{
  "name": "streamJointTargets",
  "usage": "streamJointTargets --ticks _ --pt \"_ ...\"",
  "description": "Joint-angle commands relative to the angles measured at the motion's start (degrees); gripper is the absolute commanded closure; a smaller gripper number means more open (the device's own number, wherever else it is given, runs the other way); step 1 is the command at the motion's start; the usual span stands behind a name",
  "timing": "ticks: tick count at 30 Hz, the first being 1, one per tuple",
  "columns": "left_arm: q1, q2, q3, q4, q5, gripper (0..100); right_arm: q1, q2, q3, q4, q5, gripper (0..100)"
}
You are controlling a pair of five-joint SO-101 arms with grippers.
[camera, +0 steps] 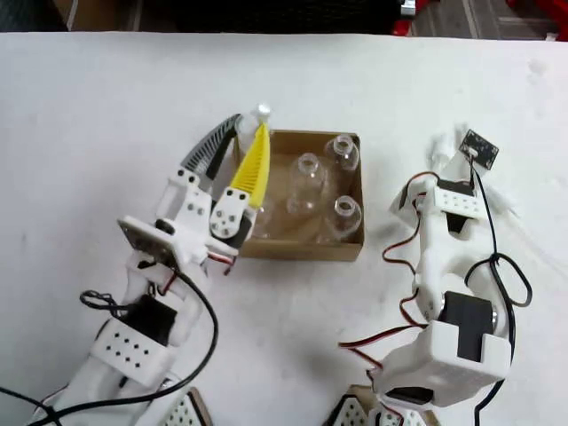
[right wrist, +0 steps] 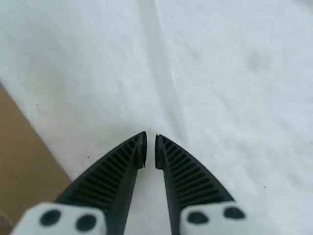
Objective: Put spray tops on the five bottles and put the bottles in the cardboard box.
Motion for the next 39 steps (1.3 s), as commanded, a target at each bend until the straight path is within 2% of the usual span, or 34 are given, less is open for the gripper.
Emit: streamJointTargets --ticks 1,31,39 --pt "-1.4 -2.9 0.4 -1.3 -0.6 98 -0.7 -0.2 -1.5 -0.9 0.5 97.8" --pt "-0.8 -4.3 -2.2 0.4 -0.3 98 -1.0 -0.2 -1.5 -1.1 0.5 97.8" --pt "-0.7 -14.5 -2.4 12.9 -0.3 98 -1.0 -0.2 -1.5 -1.1 0.5 97.8"
